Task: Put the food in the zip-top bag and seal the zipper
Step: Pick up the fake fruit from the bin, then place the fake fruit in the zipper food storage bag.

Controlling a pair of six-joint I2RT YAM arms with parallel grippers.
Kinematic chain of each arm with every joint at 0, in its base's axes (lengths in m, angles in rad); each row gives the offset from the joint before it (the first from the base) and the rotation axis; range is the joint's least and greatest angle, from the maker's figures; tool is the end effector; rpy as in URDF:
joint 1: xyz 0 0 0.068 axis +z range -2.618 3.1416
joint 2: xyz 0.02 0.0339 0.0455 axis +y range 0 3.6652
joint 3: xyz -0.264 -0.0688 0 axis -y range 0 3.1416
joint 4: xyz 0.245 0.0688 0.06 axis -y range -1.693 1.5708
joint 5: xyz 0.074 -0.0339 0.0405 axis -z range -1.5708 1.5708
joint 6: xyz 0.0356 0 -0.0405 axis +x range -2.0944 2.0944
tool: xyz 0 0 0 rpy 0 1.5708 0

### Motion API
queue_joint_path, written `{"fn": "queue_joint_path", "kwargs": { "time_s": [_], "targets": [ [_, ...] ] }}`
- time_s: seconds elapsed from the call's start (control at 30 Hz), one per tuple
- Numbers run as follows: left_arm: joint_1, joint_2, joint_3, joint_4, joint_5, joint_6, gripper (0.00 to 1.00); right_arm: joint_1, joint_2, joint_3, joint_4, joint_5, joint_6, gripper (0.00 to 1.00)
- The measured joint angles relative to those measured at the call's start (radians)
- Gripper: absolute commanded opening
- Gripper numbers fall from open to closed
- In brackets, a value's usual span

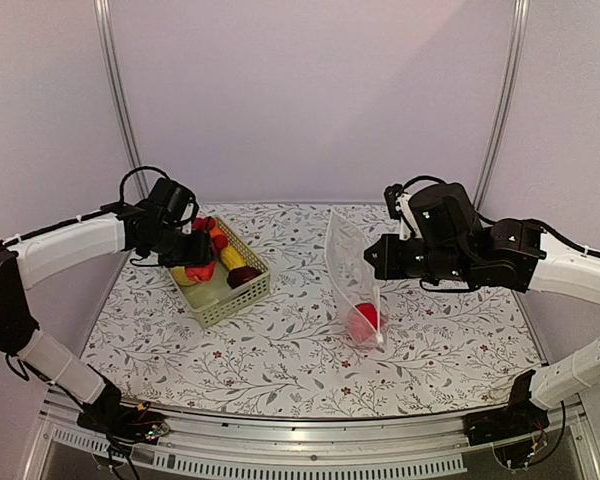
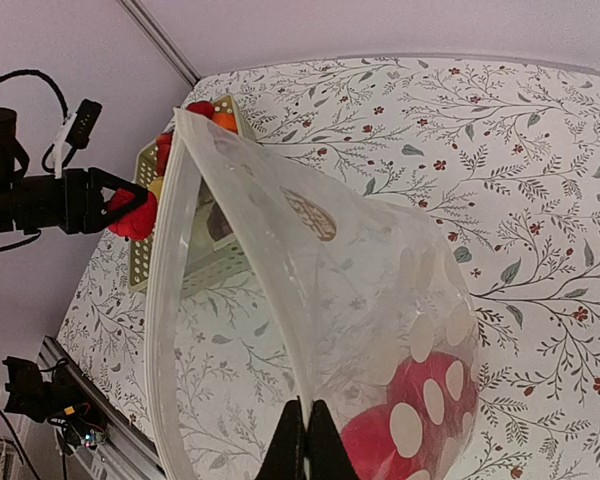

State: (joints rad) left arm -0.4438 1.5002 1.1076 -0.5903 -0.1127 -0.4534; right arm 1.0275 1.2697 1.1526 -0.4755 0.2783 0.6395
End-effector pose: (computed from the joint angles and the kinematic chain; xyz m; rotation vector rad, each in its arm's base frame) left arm 0.2829 -0.1301 0.2475 -0.0559 2.5567 -0.2057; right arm 0.1541 0.2362 0.3361 -0.2642 2.1983 0.6621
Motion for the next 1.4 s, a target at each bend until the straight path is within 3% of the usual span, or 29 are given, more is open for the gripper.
{"fn": "queue_joint_path", "kwargs": {
  "time_s": [0.33,0.53,0.97,1.2,1.4],
  "targets": [
    [-0.016,-0.292,-0.031,0.083,0.121,0.000,0.61,0.000,-0.005,0.000,-0.001,-0.023,-0.003,0.00],
    [-0.151,-0.356,-0.015,0.142,0.219,-0.001,0.61,0.000,0.010,0.024,0.006,-0.050,-0.017,0.00],
    [-0.448,-0.289,0.090,0.429,0.318,-0.049,0.60,0.000,0.031,0.039,0.013,-0.061,-0.026,0.00],
    [-0.544,-0.143,0.110,0.591,0.286,-0.076,0.60,0.012,0.031,0.039,0.026,-0.064,-0.027,0.00],
    [-0.617,-0.025,0.166,0.605,0.224,-0.050,0.60,0.013,0.030,0.039,0.030,-0.064,-0.026,0.00]
  ]
}}
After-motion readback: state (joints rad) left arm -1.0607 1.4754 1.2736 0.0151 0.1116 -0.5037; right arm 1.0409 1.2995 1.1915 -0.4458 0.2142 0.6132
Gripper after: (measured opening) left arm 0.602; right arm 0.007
